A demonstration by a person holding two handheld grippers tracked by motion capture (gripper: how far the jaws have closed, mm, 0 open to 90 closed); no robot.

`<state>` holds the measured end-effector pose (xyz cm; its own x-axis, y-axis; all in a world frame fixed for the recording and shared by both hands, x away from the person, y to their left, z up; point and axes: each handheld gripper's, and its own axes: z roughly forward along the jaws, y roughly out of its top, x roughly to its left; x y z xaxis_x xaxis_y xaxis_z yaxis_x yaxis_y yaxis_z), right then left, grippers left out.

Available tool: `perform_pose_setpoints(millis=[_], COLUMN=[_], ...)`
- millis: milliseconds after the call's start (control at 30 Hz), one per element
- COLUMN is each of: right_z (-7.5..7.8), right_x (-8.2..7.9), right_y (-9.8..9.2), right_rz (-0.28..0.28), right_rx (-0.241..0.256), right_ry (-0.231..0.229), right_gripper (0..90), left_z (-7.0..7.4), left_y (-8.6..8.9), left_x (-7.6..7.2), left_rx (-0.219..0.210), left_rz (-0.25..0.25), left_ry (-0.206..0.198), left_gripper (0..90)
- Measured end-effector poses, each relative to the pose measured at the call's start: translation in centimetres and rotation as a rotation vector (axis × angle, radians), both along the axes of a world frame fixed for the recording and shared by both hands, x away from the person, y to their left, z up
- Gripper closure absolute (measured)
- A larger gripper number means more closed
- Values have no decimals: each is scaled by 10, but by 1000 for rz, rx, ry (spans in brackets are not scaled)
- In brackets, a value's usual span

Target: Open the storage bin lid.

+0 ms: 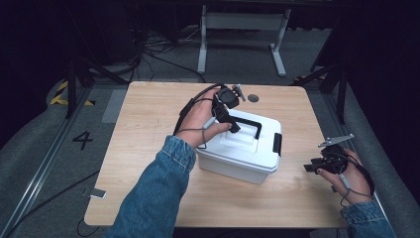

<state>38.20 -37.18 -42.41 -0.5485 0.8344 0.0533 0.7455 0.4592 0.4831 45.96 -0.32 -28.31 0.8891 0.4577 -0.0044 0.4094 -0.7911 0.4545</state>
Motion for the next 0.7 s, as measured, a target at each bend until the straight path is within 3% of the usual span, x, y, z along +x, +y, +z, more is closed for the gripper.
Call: perform_pose_setpoints(millis=[333,700], right_z=[-1,-2], right_x=[-1,-2], right_y=[-1,-1], right_rz=[9,12], right_rx=[10,17], right_ry=[0,5], right_gripper=[564,560], left_z=[-18,-24], left_y=[-26,-33], left_x=[12,14], left_rx=[33,40], left_rz=[-42,-63], left_ry=[8,20], left_gripper=[344,444])
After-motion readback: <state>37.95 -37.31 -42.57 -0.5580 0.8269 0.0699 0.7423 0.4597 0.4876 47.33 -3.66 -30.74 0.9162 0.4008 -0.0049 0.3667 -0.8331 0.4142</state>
